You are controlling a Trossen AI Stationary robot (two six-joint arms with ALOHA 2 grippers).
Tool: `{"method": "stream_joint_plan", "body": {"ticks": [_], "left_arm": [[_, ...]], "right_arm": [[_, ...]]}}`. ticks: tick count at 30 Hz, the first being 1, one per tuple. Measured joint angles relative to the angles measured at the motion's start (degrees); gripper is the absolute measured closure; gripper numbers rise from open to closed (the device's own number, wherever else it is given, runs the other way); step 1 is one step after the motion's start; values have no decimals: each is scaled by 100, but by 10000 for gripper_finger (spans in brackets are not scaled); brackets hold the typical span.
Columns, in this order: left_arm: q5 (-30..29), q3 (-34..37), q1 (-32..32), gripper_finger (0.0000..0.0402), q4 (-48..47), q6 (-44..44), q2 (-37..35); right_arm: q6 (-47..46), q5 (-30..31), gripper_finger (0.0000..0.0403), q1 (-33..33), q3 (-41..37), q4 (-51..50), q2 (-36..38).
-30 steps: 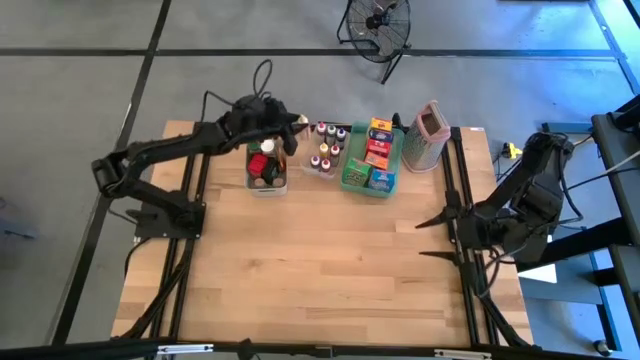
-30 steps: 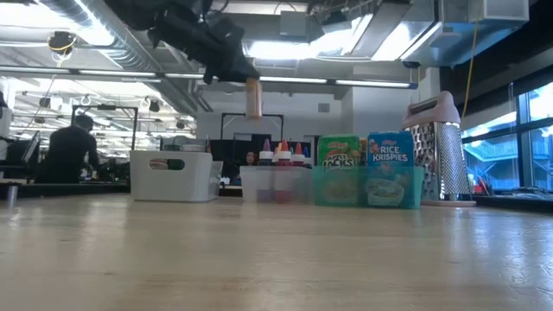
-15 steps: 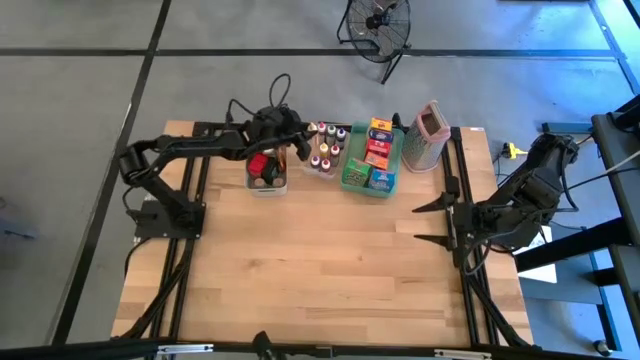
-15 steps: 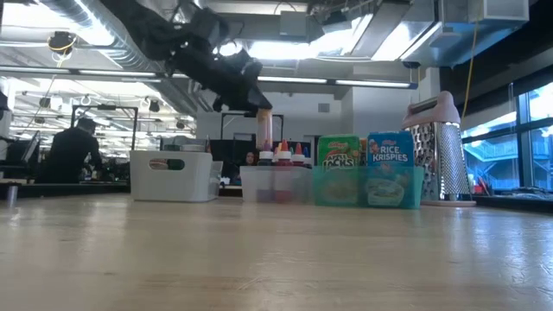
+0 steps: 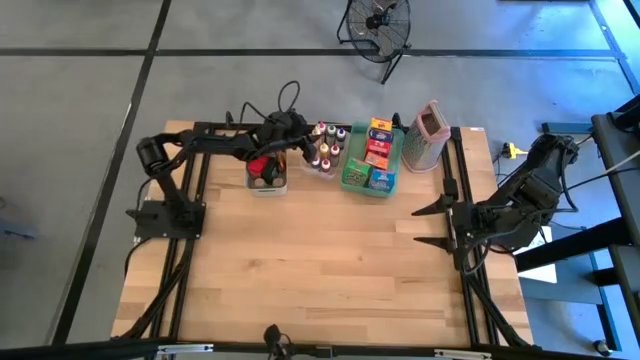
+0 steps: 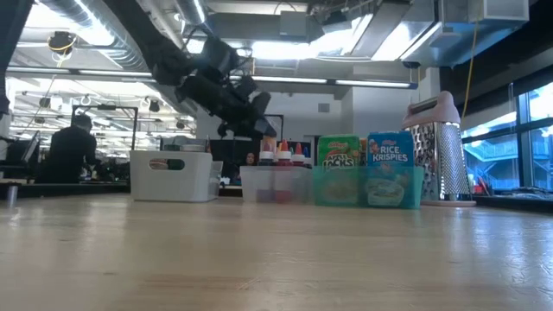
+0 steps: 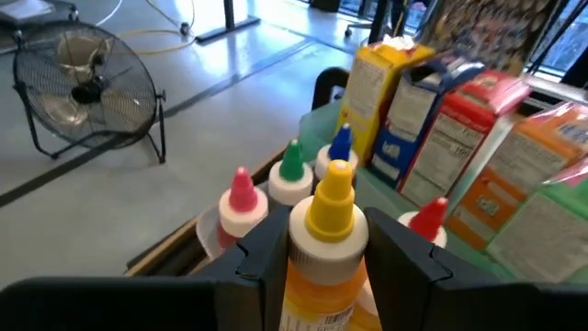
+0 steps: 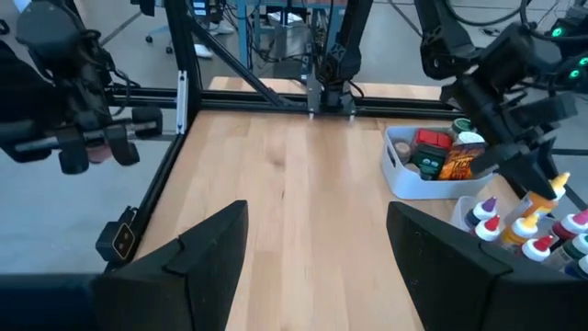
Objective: Pick & Place Kitchen Items
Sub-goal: Put the yellow food coloring bottle into the transparent bin
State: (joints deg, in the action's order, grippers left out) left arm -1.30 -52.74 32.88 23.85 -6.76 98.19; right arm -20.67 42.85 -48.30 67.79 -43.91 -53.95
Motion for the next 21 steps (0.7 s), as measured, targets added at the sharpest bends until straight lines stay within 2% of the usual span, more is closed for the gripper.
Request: {"method": "stream_joint_plan", "body": {"ticks": [7, 14, 21], "left_arm": [[138, 1, 0, 287, 231, -35, 254], [131, 1, 0, 244, 228, 45, 311], [134, 1, 0, 239, 219, 53, 311]], "right_arm": [[-13, -4, 139, -1, 0, 46, -2], [-9, -4, 139, 0, 0, 43, -2], [16, 0, 139, 0, 0, -7, -2]]}}
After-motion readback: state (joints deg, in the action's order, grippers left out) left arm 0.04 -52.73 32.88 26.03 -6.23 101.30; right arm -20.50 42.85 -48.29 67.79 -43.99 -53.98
